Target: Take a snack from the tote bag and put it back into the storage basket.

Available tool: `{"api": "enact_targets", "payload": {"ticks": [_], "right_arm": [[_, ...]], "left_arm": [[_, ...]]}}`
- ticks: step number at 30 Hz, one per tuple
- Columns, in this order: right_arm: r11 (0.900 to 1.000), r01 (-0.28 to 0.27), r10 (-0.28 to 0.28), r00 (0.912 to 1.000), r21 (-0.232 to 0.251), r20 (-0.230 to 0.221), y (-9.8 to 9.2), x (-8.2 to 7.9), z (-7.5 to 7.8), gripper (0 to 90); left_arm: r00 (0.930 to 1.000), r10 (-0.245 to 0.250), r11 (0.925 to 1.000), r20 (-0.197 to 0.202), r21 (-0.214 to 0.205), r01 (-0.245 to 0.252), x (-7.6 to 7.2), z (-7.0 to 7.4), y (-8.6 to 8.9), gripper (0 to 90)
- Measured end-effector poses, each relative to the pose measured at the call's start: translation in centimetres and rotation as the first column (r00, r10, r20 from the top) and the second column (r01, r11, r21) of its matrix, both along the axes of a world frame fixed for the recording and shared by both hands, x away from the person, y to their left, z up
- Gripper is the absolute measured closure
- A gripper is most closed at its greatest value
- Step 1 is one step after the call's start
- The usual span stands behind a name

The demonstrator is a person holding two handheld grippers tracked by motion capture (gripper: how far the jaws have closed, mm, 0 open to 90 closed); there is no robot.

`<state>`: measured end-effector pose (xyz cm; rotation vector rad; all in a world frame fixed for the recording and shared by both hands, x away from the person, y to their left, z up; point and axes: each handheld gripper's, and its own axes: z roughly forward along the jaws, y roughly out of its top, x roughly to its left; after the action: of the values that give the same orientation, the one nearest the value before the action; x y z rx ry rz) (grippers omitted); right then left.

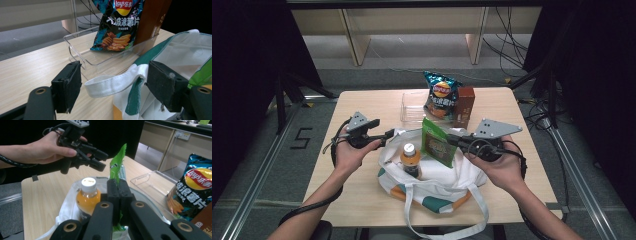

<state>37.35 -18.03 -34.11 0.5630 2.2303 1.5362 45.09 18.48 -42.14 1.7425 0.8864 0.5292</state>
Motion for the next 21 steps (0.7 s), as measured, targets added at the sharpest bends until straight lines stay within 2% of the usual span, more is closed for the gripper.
{"api": "enact_targets", "payload": {"ticks": [2,3,5,6,7,8,10,11,12,13,14,15,16,17,19,21], "right_arm": [[0.9999,0.014,-0.014,0.9998,0.006,-0.010,0.0,-0.1,0.3,90.0],[0.9999,0.012,-0.012,0.9999,0.010,0.004,0.0,0.0,0.3,90.0],[0.9998,0.018,-0.018,0.9998,0.011,-0.013,-0.1,0.0,0.6,90.0],[0.9996,0.022,-0.022,0.9997,0.019,0.006,0.0,0.1,0.6,90.0],[0.9998,0.015,-0.015,0.9999,0.015,-0.008,-0.1,0.1,0.8,90.0],[0.9997,0.013,-0.013,0.9999,0.020,0.011,-0.1,0.3,0.9,90.0],[0.9996,0.018,-0.019,0.9998,0.024,0.010,-0.1,0.3,1.1,90.0],[0.9996,0.022,-0.023,0.9992,0.017,0.033,-0.1,0.4,1.2,90.0],[0.9995,0.023,-0.023,0.9997,0.020,0.011,-0.1,0.3,1.3,90.0],[0.9995,0.023,-0.024,0.9992,0.020,0.032,-0.2,0.5,1.3,90.0],[0.9994,0.025,-0.025,0.9996,0.023,0.015,-0.2,0.4,1.5,90.0],[0.9993,0.018,-0.019,0.9993,0.032,0.031,-0.3,0.6,1.5,90.0],[0.9992,0.031,-0.031,0.9994,0.024,0.017,-0.3,0.5,1.6,90.0],[0.9993,0.030,-0.031,0.9986,0.023,0.044,-0.3,0.7,1.7,90.0],[0.9991,0.024,-0.025,0.9993,0.035,0.028,-0.4,0.8,1.9,90.0],[0.9990,0.033,-0.034,0.9988,0.030,0.036,-0.4,0.8,2.1,90.0]], "left_arm": [[1.0000,-0.001,1.0000,0.000,0.000,0.001,0.0,0.0,0.0,26.9],[1.0000,-0.003,1.0000,0.000,-0.002,0.003,0.0,0.0,0.0,26.9],[1.0000,0.000,1.0000,0.000,0.000,0.000,0.0,0.1,0.0,26.9],[1.0000,-0.001,1.0000,0.000,-0.002,0.001,0.0,0.0,0.0,26.9],[1.0000,0.000,1.0000,0.000,0.000,0.000,0.0,0.0,0.0,26.9],[1.0000,0.000,1.0000,0.000,0.000,0.000,0.0,0.0,0.0,26.9],[1.0000,-0.004,1.0000,-0.001,-0.006,0.004,0.1,0.0,0.0,26.9],[1.0000,-0.004,1.0000,-0.001,-0.005,0.004,0.1,0.0,0.0,26.9],[1.0000,-0.004,1.0000,-0.001,-0.006,0.004,0.1,0.0,0.0,26.9],[1.0000,0.000,1.0000,0.000,-0.001,0.000,0.0,0.0,0.0,26.9],[1.0000,0.000,1.0000,0.000,-0.001,0.000,0.0,0.1,0.0,26.9],[1.0000,0.000,1.0000,0.001,-0.003,0.000,0.0,0.1,0.0,26.9],[1.0000,0.001,1.0000,0.000,-0.003,-0.001,0.0,0.1,0.0,26.9],[1.0000,0.001,1.0000,0.001,-0.003,-0.001,0.0,0.1,0.0,26.9],[1.0000,0.000,1.0000,-0.001,-0.005,0.000,0.0,0.1,0.0,26.9],[1.0000,0.000,1.0000,-0.001,-0.005,0.000,0.0,0.1,0.0,26.9]]}}
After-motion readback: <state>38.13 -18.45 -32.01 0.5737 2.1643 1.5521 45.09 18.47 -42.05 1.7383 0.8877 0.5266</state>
